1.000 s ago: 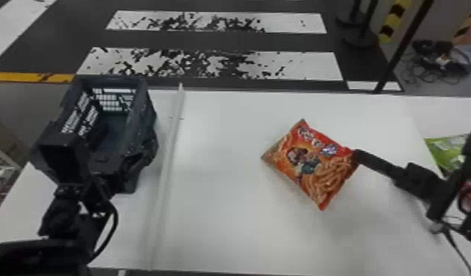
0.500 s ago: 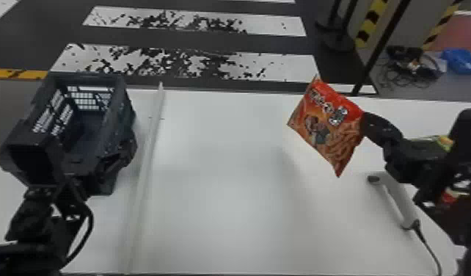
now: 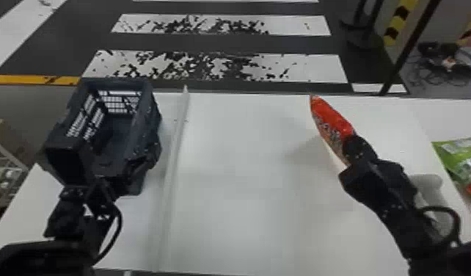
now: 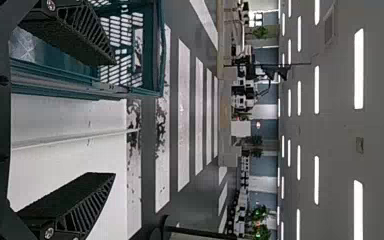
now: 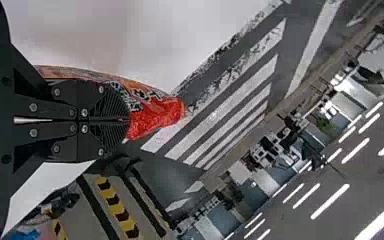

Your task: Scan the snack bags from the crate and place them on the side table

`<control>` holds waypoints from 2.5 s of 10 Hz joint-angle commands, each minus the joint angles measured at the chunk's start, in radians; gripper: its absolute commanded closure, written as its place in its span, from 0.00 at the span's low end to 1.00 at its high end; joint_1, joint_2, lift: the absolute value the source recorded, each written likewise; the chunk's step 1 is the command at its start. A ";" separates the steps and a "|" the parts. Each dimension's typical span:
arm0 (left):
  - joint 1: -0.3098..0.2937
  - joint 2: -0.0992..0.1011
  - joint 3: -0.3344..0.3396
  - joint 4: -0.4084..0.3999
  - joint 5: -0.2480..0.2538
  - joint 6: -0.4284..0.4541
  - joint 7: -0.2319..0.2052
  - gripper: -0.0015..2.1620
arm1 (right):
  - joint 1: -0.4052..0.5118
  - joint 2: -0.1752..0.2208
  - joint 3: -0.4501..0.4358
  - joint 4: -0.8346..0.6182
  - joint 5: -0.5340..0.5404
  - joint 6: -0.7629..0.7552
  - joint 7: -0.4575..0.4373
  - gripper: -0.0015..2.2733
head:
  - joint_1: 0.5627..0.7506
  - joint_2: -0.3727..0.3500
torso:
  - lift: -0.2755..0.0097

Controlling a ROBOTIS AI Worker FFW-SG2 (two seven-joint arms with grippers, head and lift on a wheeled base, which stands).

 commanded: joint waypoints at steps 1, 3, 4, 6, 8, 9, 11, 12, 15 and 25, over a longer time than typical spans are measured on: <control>-0.003 -0.006 0.001 0.004 0.003 0.000 0.000 0.04 | 0.010 -0.037 0.107 0.035 0.205 0.060 -0.001 0.99 | 0.70 0.60 | 0.64; -0.006 -0.006 0.001 0.008 0.006 0.000 0.000 0.04 | 0.032 -0.080 0.210 0.033 0.369 0.180 0.069 0.99 | 0.70 0.63 | 0.64; -0.008 -0.006 0.001 0.012 0.008 0.000 0.000 0.04 | 0.049 -0.086 0.220 0.013 0.369 0.183 0.137 0.86 | 0.70 0.63 | 0.64; -0.008 -0.006 0.001 0.016 0.014 0.000 0.000 0.04 | 0.062 -0.089 0.217 -0.040 0.313 0.207 0.240 0.04 | 0.70 0.66 | 0.64; -0.006 -0.006 0.001 0.015 0.014 0.003 -0.002 0.04 | 0.067 -0.087 0.153 -0.102 0.130 0.201 0.307 0.01 | 0.70 0.69 | 0.64; -0.004 -0.006 0.004 0.015 0.015 0.003 0.000 0.04 | 0.069 -0.081 0.102 -0.125 0.026 0.198 0.365 0.02 | 0.70 0.70 | 0.64; -0.003 -0.006 0.005 0.015 0.015 0.003 0.000 0.04 | 0.069 -0.040 -0.027 -0.140 -0.198 0.195 0.484 0.02 | 0.70 0.72 | 0.64; -0.003 -0.006 0.005 0.016 0.017 0.003 0.000 0.04 | 0.067 -0.017 -0.106 -0.138 -0.349 0.183 0.533 0.02 | 0.70 0.73 | 0.64; 0.000 -0.006 0.005 0.012 0.017 0.003 0.000 0.04 | 0.038 0.044 -0.298 -0.103 -0.703 0.183 0.530 0.31 | 0.70 0.71 | 0.64; 0.019 -0.006 0.011 -0.002 0.015 0.006 -0.002 0.05 | -0.194 0.051 -0.148 0.214 -0.660 0.127 0.533 0.99 | 0.70 0.71 | 0.64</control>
